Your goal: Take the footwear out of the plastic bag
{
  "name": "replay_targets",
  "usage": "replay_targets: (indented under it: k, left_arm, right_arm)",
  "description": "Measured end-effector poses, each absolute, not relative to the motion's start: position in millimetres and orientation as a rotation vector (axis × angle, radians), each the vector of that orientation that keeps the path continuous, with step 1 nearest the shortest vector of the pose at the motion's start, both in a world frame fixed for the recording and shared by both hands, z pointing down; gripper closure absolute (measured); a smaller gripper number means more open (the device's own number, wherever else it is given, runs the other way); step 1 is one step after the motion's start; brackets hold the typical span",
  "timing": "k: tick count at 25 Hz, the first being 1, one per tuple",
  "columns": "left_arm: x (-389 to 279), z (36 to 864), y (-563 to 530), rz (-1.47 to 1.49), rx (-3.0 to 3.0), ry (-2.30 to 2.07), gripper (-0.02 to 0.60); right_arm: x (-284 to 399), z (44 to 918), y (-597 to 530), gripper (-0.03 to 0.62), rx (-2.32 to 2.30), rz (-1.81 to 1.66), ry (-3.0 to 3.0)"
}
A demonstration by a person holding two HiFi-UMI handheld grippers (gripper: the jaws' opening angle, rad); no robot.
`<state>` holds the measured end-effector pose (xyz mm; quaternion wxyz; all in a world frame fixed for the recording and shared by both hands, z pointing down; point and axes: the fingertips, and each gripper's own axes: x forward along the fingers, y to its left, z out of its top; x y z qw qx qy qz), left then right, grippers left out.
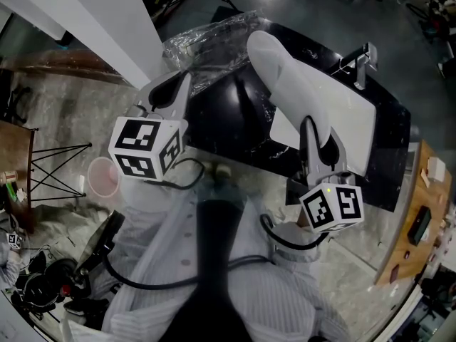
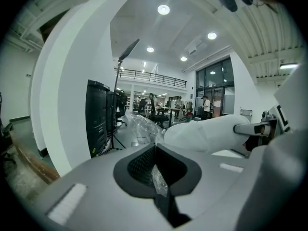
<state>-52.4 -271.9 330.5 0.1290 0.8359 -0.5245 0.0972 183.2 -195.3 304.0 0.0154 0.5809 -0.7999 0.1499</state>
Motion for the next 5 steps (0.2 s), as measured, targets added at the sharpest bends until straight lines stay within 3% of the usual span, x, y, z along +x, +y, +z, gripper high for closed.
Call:
replay_targets:
  k: [5]
  left_arm:
    - [-50.1, 332.4, -270.5, 0.294, 2.435, -1.513, 0.581]
  right_arm:
    - [182.6, 304.1, -194.3, 0.505, 1.806, 0.473, -2.491]
